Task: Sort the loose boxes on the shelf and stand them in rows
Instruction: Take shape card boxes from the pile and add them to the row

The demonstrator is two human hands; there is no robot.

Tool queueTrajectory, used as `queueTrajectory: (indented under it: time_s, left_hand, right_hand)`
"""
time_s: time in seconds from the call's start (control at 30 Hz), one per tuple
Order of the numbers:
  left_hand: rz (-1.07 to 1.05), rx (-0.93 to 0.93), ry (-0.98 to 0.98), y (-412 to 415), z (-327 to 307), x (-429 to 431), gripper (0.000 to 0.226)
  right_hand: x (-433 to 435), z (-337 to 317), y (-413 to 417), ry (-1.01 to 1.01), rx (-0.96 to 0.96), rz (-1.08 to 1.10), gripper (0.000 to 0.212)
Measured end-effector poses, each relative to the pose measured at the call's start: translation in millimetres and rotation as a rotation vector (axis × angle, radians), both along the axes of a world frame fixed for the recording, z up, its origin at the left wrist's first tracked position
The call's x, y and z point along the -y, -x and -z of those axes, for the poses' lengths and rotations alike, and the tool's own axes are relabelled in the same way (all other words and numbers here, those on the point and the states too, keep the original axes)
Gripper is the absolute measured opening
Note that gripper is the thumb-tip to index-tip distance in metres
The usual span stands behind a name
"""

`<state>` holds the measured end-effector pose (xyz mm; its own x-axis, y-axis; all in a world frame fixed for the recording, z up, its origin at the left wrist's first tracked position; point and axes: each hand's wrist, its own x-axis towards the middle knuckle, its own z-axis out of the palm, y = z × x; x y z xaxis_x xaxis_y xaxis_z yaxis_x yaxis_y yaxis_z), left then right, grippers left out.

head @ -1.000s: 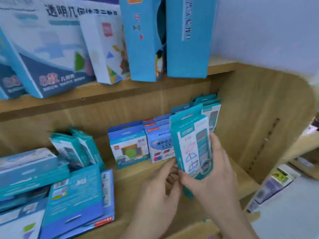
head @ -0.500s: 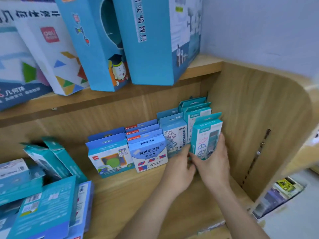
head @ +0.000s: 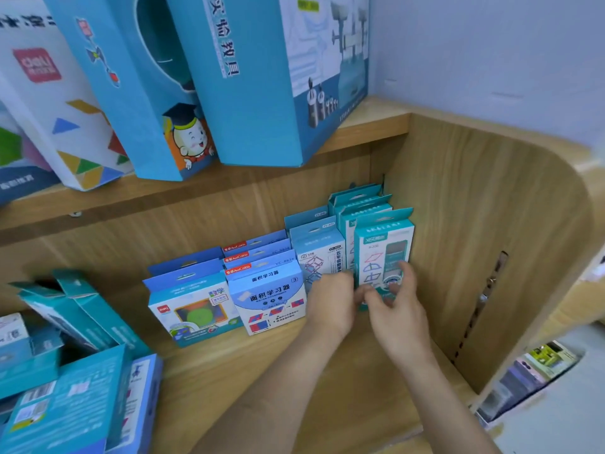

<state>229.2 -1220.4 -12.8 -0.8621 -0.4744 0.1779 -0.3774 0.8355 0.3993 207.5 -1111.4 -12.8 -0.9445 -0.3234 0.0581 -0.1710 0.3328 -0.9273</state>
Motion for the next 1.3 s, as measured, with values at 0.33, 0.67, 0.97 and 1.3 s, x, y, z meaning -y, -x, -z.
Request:
queueTrajectory:
  time_s: [0.33, 0.67, 0.97, 1.3]
  left_hand:
    - [-0.045, 0.111, 0.072, 13.9, -14.8, 7.5, 0.013]
    - [-0.116, -0.249, 0.006, 10.3, -26.6, 5.3, 0.027]
    - [-0.094, -0.146, -0.010, -7.9, -30.9, 0.9, 0.022]
    - [-0.106, -0.401, -0.007, -148.6, -30.5, 9.3, 0.026]
  right_hand:
    - [23.0, -5.7, 14.4, 0.394, 0.318, -0.007, 0.068]
    - [23.7, -4.8, 25.2, 0.582, 0.444, -0.056, 0.060]
    - [9.9, -9.9, 18.1, 0.310, 0.225, -0.137, 0.058]
    - [-14.9, -6.6, -30.1, -0.040, -0.109, -0.192, 0.066]
